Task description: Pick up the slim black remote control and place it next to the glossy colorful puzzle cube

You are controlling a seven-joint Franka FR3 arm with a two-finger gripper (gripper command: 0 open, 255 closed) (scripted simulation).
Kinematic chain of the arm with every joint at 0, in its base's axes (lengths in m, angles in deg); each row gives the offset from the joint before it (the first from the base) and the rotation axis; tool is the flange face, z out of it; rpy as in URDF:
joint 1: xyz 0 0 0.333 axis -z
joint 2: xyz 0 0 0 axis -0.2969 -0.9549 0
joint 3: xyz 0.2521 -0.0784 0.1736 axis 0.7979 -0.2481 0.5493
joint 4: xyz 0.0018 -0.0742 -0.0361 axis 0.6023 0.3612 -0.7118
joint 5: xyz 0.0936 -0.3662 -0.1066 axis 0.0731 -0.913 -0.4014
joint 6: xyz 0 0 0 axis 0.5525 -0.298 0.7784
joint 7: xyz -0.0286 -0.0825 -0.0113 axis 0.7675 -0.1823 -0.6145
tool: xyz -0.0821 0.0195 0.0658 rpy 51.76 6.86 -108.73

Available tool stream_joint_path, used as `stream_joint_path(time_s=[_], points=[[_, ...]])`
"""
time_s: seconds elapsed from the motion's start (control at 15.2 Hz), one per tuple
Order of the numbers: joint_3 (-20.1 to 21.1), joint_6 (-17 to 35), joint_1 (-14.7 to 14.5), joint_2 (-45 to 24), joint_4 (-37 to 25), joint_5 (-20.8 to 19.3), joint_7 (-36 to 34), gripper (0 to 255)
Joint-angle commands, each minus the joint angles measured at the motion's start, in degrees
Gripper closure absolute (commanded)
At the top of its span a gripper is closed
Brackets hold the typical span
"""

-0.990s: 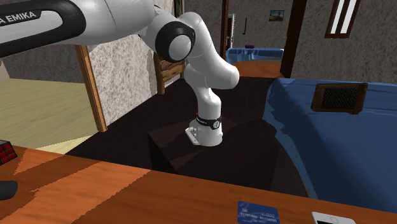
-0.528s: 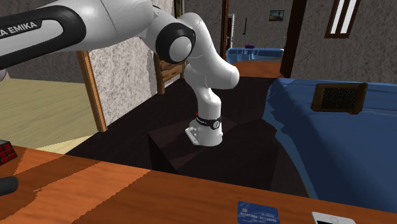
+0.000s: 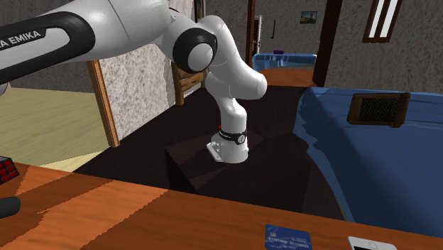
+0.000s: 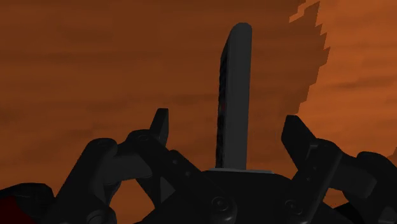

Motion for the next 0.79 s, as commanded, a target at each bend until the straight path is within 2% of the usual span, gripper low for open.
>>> stream_joint_path(time_s=[0.0, 0.26, 0.73], points=[[-0.10, 0.10, -0.09, 0.31, 0.47, -0.07, 0.14, 0], [-0.72, -6.12, 1.16, 1.60, -4.95, -1.09, -0.98, 0], [-0.71, -6.12, 1.16, 1.60, -4.95, -1.09, -0.98, 0]])
